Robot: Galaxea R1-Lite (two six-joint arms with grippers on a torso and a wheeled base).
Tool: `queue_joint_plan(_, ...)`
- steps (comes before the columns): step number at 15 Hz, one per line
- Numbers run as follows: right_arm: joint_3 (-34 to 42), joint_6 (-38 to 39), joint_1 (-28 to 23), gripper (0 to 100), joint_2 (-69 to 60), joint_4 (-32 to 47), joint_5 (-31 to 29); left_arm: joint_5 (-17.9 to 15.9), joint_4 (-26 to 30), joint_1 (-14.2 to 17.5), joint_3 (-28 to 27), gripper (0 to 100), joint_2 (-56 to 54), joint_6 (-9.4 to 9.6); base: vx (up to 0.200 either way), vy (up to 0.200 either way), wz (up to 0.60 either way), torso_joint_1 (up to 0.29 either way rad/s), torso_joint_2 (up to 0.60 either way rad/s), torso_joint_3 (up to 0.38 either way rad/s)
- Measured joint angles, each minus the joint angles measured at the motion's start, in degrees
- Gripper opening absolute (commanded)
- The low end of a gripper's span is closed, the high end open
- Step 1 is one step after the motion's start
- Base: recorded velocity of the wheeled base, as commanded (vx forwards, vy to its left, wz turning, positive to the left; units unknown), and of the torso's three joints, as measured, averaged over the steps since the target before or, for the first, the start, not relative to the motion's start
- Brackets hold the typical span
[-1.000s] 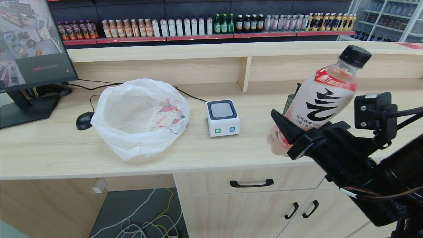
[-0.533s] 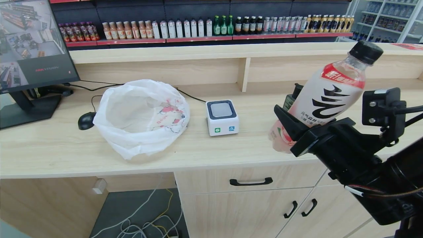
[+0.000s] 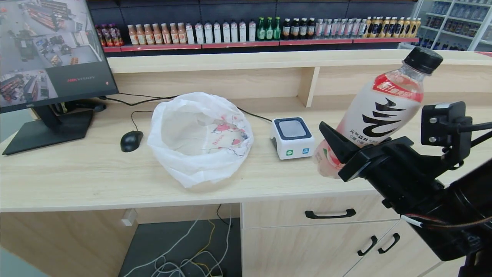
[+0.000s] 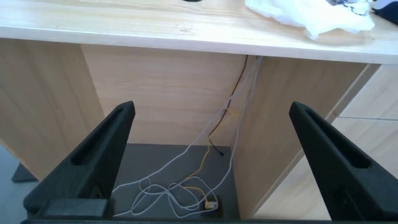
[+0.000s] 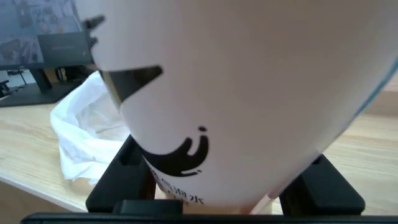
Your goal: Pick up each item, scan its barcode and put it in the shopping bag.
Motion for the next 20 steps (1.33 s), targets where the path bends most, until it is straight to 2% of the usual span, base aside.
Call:
queue_joint_plan(10,-0.2,-0.9,-0.1,0,1.2,-0.2,0.1,0.0,0.0,0.0,0.0,100,0.0,0.3,0.0,0.0,0.0,0.0,0.0,0.0)
queue_joint_plan(15,0.1,4.2,-1.6,0,2.9,0.0,0.1,0.0,0.0,0.0,0.0,100,0.0,0.3,0.0,0.0,0.0,0.0,0.0,0.0)
queue_joint_plan(20,-10.6,12.5,-3.5,0,6.5,0.1,5.2,0.0,0.0,0.0,0.0,100,0.0,0.3,0.0,0.0,0.0,0.0,0.0,0.0)
